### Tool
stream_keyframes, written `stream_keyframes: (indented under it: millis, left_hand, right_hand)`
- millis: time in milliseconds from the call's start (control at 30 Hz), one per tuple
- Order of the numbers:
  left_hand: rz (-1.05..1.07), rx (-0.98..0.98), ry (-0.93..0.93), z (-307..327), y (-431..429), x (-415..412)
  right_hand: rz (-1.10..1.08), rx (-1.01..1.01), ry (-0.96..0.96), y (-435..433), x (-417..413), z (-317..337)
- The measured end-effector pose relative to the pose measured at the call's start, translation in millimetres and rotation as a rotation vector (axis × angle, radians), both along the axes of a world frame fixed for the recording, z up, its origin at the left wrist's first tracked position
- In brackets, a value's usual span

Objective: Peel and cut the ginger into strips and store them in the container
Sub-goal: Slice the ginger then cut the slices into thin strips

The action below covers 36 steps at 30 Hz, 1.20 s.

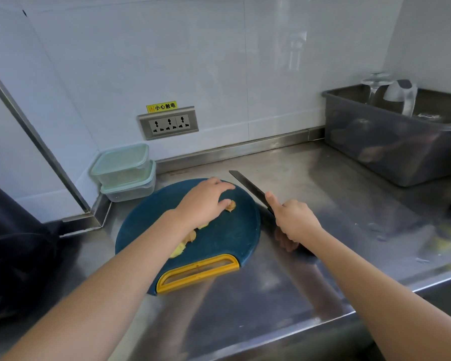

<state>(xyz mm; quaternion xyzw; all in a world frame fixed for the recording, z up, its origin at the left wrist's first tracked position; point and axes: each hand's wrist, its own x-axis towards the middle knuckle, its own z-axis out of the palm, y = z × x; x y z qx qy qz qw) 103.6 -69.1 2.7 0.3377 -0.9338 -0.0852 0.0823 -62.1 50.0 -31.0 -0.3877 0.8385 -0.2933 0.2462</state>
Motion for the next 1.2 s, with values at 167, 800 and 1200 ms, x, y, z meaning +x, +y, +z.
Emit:
stream_keyframes:
  millis: [167,800,1200]
  left_hand:
    - [-0.069,0.054,-0.109,-3,-8,-23]
    - [0.263,0.455,0.679,-52,47,-2]
    - [0.254,0.443,0.721,-55,49,11]
  right_hand:
    - [0.014,-0.003,0.003,-1,-1,-1]
    - [0.115,0.083,-0.587,25,22,34]
    - [0.134,0.292,-0.540,36,46,29]
